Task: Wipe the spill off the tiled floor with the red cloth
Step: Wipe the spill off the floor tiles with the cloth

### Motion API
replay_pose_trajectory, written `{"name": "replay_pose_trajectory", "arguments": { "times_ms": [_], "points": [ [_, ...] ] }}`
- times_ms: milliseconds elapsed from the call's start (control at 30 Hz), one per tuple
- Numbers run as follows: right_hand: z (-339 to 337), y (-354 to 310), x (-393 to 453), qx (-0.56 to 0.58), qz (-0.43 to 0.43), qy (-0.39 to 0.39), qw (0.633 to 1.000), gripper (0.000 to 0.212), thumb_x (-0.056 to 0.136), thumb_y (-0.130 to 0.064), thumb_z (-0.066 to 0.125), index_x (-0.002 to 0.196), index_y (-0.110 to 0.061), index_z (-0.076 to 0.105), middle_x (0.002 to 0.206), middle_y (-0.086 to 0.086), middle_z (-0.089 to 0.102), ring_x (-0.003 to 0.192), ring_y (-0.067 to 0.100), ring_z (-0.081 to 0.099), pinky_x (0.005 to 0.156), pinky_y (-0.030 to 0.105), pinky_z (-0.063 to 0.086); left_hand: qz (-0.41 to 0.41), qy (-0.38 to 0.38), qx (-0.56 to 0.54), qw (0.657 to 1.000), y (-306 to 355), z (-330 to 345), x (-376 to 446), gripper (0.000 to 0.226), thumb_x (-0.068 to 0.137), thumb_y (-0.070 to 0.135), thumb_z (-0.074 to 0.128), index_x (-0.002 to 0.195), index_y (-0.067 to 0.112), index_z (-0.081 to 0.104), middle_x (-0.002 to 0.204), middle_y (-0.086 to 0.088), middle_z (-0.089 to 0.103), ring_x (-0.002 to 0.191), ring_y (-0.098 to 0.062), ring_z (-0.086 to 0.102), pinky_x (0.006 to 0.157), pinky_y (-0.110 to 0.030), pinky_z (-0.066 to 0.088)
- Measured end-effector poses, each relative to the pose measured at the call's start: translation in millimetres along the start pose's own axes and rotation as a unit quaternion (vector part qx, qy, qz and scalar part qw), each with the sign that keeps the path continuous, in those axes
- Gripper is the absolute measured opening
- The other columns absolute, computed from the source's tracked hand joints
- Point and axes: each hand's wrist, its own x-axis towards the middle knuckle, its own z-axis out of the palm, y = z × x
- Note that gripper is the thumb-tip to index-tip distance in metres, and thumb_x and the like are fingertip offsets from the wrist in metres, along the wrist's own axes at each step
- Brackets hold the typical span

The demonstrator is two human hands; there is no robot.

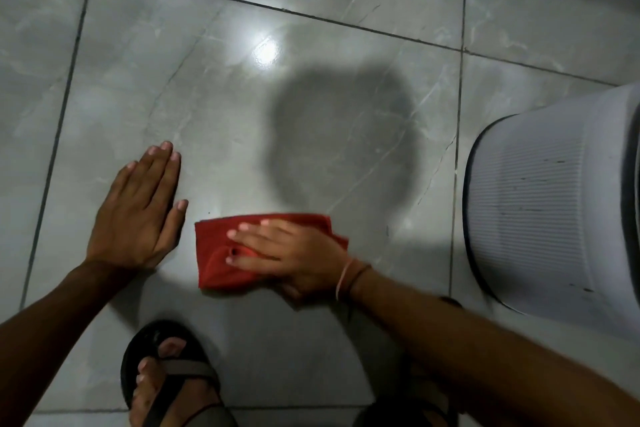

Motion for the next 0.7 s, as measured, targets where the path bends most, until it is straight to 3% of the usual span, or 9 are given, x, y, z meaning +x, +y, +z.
{"name": "replay_pose_trajectory", "arguments": {
  "times_ms": [100, 167, 267, 400, 467, 533, 633, 700],
  "points": [
    [-37.0, 72.2, 18.4, -0.018, 0.051, 0.058, 0.997, 0.053, 0.097, -0.017, 0.056, 0.15, -0.018, 0.051, 0.162, 0.013, 0.044, 0.152, 0.028, 0.04, 0.125, 0.046, 0.033, -0.005, -0.01, 0.002, 1.0, 0.8, -0.3, -0.8, 0.07, 0.104, 0.034, 0.035, 0.164, -0.001, 0.025, 0.173, -0.018, 0.024, 0.162, -0.032, 0.022, 0.13, -0.052, 0.021],
    [-57.7, 116.8, 6.9, -0.026, 0.177, 0.124, 0.976, 0.054, 0.096, -0.017, 0.056, 0.15, -0.018, 0.051, 0.161, 0.013, 0.045, 0.152, 0.028, 0.041, 0.125, 0.046, 0.034, -0.007, -0.015, 0.005, 1.0, 0.9, -2.8, 0.3, 0.07, 0.104, 0.033, 0.035, 0.164, -0.001, 0.025, 0.173, -0.019, 0.023, 0.162, -0.033, 0.021, 0.13, -0.054, 0.022],
    [-74.7, 146.6, -50.1, -0.042, 0.367, 0.182, 0.911, 0.055, 0.1, -0.025, 0.051, 0.154, -0.026, 0.042, 0.164, 0.007, 0.04, 0.153, 0.024, 0.037, 0.127, 0.047, 0.032, -0.012, -0.028, 0.008, 1.0, 1.5, -4.3, 1.0, 0.07, 0.103, 0.033, 0.036, 0.163, -0.002, 0.025, 0.173, -0.02, 0.023, 0.161, -0.035, 0.022, 0.13, -0.055, 0.022],
    [-51.2, 98.9, -93.5, -0.02, 0.54, 0.227, 0.81, 0.055, 0.104, -0.027, 0.044, 0.157, -0.026, 0.032, 0.168, 0.008, 0.032, 0.156, 0.025, 0.03, 0.128, 0.049, 0.032, -0.012, -0.026, 0.005, 1.0, 3.9, -4.3, 0.6, 0.07, 0.103, 0.033, 0.036, 0.163, -0.002, 0.025, 0.173, -0.02, 0.023, 0.161, -0.034, 0.022, 0.131, -0.052, 0.02],
    [-24.1, 46.0, -83.2, -0.036, 0.569, 0.236, 0.787, 0.057, 0.104, -0.024, 0.045, 0.159, -0.024, 0.028, 0.169, 0.008, 0.028, 0.157, 0.024, 0.027, 0.129, 0.049, 0.031, -0.011, -0.021, 0.005, 1.0, 3.0, -3.9, 0.7, 0.07, 0.103, 0.032, 0.035, 0.163, -0.002, 0.025, 0.173, -0.021, 0.024, 0.161, -0.034, 0.022, 0.131, -0.051, 0.019],
    [1.0, -9.8, -63.8, -0.022, 0.493, 0.204, 0.846, 0.062, 0.099, -0.02, 0.049, 0.158, -0.022, 0.032, 0.17, 0.01, 0.027, 0.159, 0.025, 0.024, 0.13, 0.048, 0.028, -0.01, -0.021, 0.006, 1.0, 2.6, -3.3, 0.7, 0.07, 0.103, 0.033, 0.035, 0.164, -0.001, 0.024, 0.173, -0.02, 0.023, 0.161, -0.034, 0.021, 0.131, -0.051, 0.019],
    [20.4, -55.7, -31.8, -0.002, 0.254, 0.081, 0.964, 0.067, 0.093, -0.02, 0.052, 0.158, -0.021, 0.035, 0.17, 0.013, 0.024, 0.16, 0.028, 0.019, 0.131, 0.044, 0.021, -0.008, -0.019, 0.011, 1.0, 1.0, -2.1, 0.4, 0.07, 0.103, 0.033, 0.035, 0.164, 0.0, 0.023, 0.173, -0.02, 0.023, 0.161, -0.033, 0.021, 0.131, -0.051, 0.019],
    [11.7, -39.4, -5.7, -0.018, 0.127, 0.037, 0.991, 0.062, 0.097, -0.027, 0.047, 0.157, -0.02, 0.036, 0.169, 0.016, 0.028, 0.158, 0.031, 0.025, 0.129, 0.043, 0.024, -0.008, -0.018, 0.012, 1.0, 1.1, -0.8, 0.6, 0.071, 0.103, 0.033, 0.036, 0.164, 0.0, 0.024, 0.173, -0.02, 0.023, 0.161, -0.033, 0.022, 0.13, -0.051, 0.02]
  ]
}}
